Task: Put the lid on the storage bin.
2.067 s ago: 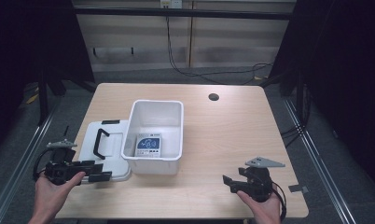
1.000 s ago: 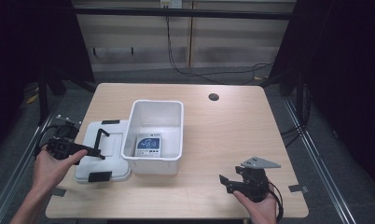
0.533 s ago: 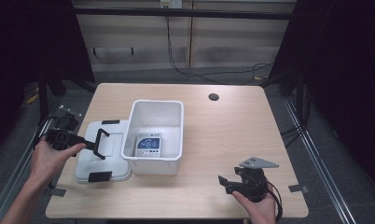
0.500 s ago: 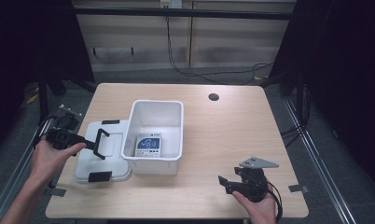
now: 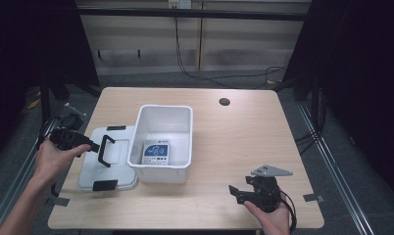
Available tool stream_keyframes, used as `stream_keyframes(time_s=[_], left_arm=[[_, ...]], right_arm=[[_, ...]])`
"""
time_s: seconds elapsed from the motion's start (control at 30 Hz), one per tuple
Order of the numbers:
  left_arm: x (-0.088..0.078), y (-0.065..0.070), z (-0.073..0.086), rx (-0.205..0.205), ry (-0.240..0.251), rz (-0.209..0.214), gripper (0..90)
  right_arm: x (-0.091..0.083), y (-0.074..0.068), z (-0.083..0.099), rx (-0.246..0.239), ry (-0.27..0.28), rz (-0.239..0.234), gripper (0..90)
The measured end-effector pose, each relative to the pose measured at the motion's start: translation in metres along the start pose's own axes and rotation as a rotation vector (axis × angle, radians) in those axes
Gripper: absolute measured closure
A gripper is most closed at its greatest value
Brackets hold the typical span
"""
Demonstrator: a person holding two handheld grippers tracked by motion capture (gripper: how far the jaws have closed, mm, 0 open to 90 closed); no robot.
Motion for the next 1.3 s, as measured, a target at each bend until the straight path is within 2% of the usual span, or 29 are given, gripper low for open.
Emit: stream_keyframes(time_s=[0.13, 0.17, 0.2, 0.43, 0.5, 0.53, 0.57, 0.63, 0.7, 0.73, 0.77, 0.83, 0.9, 0.97, 1.03, 1.1, 1.13, 1.3], left_arm=[[0.001, -0.003, -0.007, -0.015, -0.013, 0.005, 65.6], [0.002, -0.003, -0.009, -0.031, -0.015, -0.002, 66.1], [0.005, -0.001, -0.015, -0.025, -0.025, -0.030, 67.2], [0.018, 0.008, -0.027, -0.025, -0.064, -0.040, 67.1], [0.027, 0.008, -0.030, -0.057, -0.083, -0.035, 67.0], [0.027, 0.008, -0.030, -0.057, -0.083, -0.035, 67.1], [0.034, 0.006, -0.034, -0.076, -0.102, -0.058, 67.1], [0.040, 0.004, -0.036, -0.108, -0.110, -0.065, 67.4], [0.041, 0.003, -0.037, -0.106, -0.112, -0.061, 68.2], [0.041, 0.003, -0.037, -0.108, -0.129, -0.067, 69.3], [0.042, 0.003, -0.037, -0.115, -0.133, -0.085, 69.4], [0.043, 0.002, -0.036, -0.124, -0.136, -0.091, 69.4], [0.046, 0.002, -0.035, -0.129, -0.157, -0.123, 68.9], [0.049, 0.002, -0.035, -0.145, -0.167, -0.113, 69.0], [0.051, 0.003, -0.035, -0.135, -0.170, -0.117, 70.2], [0.053, 0.003, -0.034, -0.148, -0.168, -0.120, 71.8], [0.055, 0.004, -0.035, -0.142, -0.180, -0.124, 72.5], [0.058, 0.008, -0.035, -0.159, -0.208, -0.124, 73.6]], right_arm=[[0.001, 0.001, 0.000, 0.000, -0.003, -0.002, 29.2], [0.001, 0.001, 0.000, 0.003, -0.006, -0.002, 29.2], [0.002, 0.001, 0.000, 0.004, -0.008, -0.002, 29.2], [0.003, -0.001, 0.001, -0.006, -0.031, -0.013, 29.2], [0.003, 0.000, 0.001, -0.012, -0.032, -0.012, 29.2], [0.003, -0.001, 0.002, -0.012, -0.034, -0.013, 29.2], [0.003, 0.000, 0.002, -0.015, -0.036, -0.014, 29.2], [0.003, -0.001, 0.002, -0.015, -0.040, -0.015, 29.2], [0.004, -0.001, 0.002, -0.015, -0.040, -0.015, 29.2], [0.004, -0.002, 0.002, -0.014, -0.043, -0.016, 29.2], [0.004, -0.002, 0.002, -0.016, -0.045, -0.016, 29.2], [0.005, -0.001, 0.001, -0.017, -0.047, -0.017, 29.2], [0.005, -0.002, 0.001, -0.018, -0.048, -0.016, 29.2], [0.005, -0.002, 0.002, -0.024, -0.046, -0.018, 29.2], [0.005, -0.002, 0.002, -0.020, -0.052, -0.015, 28.4], [0.005, -0.002, 0.002, -0.019, -0.053, -0.015, 28.4], [0.006, -0.002, 0.002, -0.019, -0.056, -0.014, 28.3], [0.006, -0.002, 0.002, -0.019, -0.060, -0.017, 28.0]])
Point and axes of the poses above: each handheld gripper's, and its own axes: x roughly forward along the jaws, z roughly out of its underside, y roughly to its right, the point moved 2 cm from there along x, roughly forward along the jaws, and after that the axes turned 3 degrees about -y, right-handed, at the moved point
